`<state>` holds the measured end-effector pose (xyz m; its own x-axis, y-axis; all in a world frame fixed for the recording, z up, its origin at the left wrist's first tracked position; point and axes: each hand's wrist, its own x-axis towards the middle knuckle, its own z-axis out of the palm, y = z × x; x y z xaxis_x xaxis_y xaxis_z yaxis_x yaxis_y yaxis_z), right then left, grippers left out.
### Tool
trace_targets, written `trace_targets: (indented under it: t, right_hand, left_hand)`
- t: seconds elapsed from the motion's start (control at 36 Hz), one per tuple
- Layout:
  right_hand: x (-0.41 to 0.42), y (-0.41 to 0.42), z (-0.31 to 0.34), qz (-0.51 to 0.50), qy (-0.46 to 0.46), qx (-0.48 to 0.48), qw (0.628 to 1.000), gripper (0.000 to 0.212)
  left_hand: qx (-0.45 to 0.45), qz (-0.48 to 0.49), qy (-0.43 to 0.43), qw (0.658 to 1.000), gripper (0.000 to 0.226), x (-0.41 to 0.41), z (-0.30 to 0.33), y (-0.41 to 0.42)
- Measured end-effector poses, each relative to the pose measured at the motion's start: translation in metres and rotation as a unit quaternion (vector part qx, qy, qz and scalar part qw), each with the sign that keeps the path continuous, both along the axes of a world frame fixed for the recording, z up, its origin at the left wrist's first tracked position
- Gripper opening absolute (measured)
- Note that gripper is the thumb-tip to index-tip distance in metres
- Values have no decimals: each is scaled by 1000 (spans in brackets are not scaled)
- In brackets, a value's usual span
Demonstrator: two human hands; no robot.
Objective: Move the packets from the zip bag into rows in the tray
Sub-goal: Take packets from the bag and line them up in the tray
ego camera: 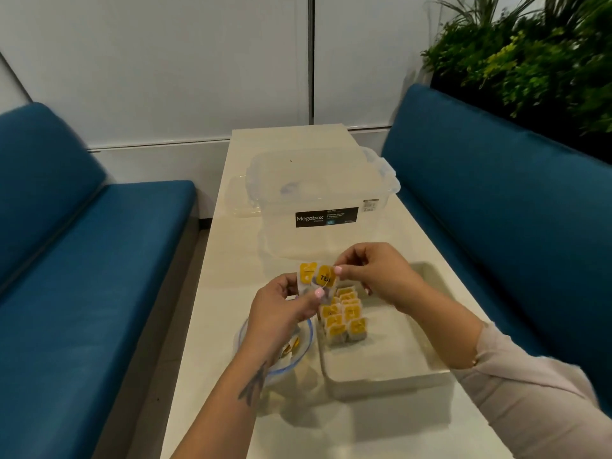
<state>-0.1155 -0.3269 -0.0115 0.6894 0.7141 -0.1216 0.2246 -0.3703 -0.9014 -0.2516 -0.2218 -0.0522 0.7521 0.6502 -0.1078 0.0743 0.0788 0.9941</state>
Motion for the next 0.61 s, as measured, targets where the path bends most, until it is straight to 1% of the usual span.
trace_targets:
  t: [0.08,0.19,0.28,0.39,0.53,0.61]
  right_hand:
    - [13,-9,3,21,-28,-36,999,5]
    - [28,-18,3,30,-53,-61,996,4]
    - [42,-26,2,18,-55,-55,997,3]
    - [63,-38,-2,1,-77,-67,995,3]
    - [83,-45,-25,-12,-140,-136,981,2]
    - [90,-43,-44,-3,-177,-195,965,8]
  left_hand:
    - [-7,-8,-7,1000,19,13,-1,-7]
    - [-15,-3,-6,1000,17,29,-5,-15]
    - [-32,17,-5,999,19,39,-10,-18]
    - [-57,62,-14,996,11,47,-17,-17]
    - [-57,82,-23,995,12,50,-23,-21]
    - [-59,91,-24,994,12,53,-27,-25]
